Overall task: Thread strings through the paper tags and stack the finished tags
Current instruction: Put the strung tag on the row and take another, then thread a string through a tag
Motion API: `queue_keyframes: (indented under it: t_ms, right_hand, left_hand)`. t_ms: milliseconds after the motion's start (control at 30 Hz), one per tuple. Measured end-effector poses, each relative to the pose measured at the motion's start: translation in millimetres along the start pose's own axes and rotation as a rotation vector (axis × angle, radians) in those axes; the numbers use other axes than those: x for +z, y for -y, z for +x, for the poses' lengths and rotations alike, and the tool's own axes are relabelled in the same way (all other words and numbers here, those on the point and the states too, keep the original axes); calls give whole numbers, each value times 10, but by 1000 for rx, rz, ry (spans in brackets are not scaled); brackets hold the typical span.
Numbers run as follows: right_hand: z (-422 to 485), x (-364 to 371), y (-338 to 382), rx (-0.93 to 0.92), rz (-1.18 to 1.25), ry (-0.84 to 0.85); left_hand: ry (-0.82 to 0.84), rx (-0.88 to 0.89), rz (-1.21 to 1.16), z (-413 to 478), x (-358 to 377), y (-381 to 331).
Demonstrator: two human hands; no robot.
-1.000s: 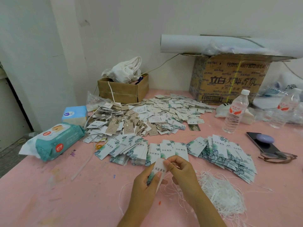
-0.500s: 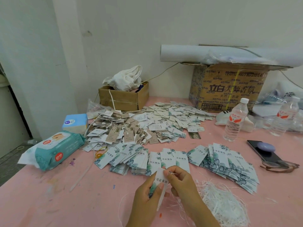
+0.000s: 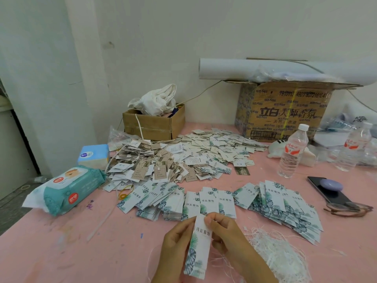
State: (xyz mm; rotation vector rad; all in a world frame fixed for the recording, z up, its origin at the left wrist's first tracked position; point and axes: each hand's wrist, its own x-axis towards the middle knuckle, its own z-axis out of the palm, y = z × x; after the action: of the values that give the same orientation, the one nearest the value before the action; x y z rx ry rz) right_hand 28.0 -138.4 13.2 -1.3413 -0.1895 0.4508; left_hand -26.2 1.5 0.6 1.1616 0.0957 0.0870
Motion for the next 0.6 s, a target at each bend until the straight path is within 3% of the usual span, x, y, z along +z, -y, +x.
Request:
queue_keyframes:
  t_ms: [167, 367, 600]
  right_hand:
    - [-1, -16, -8, 11, -42, 77]
    - [-10, 40, -4, 59, -123, 39]
    - [2, 63, -1, 72, -105, -68]
  left_hand:
    - [-21, 37, 126, 23, -5, 38]
    - [-97, 25, 154, 33, -14, 42]
    - [-230, -39, -8, 114, -26, 109]
